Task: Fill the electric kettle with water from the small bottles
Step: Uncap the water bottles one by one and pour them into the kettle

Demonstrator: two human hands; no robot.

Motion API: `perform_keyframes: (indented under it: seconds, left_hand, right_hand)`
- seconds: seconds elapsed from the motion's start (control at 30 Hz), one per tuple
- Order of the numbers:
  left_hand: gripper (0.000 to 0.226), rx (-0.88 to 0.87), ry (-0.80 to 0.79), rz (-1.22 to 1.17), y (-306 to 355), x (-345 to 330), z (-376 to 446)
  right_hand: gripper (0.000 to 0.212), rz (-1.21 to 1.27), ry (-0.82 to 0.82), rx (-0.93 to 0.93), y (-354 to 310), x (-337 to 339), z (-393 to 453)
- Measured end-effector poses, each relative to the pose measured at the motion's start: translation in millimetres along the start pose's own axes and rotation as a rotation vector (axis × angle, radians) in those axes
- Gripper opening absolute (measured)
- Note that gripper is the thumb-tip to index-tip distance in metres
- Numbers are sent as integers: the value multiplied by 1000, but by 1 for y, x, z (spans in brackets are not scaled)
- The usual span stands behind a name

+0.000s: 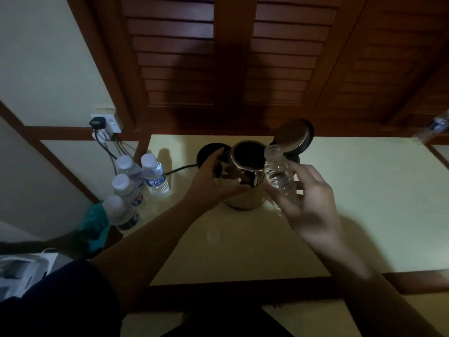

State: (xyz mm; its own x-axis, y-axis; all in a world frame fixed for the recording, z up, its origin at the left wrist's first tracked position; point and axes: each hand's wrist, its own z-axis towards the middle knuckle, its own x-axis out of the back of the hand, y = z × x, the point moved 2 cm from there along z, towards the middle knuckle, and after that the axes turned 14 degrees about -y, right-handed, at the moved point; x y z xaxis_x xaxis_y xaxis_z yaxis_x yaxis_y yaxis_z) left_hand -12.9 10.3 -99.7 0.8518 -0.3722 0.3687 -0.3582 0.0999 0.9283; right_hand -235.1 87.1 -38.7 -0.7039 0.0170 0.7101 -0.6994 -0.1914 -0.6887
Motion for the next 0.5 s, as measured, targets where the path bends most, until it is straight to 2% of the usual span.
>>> perform_keyframes:
  seconds: [0.2, 0.5]
  left_hand:
    - [100, -76, 21, -90, 0, -5, 14]
    - [95, -133, 83, -162, -4, -3, 12]
  right_hand:
    - [66, -272, 45, -35, -9, 10, 8]
    - [66, -543, 35, -45, -20, 17, 12]
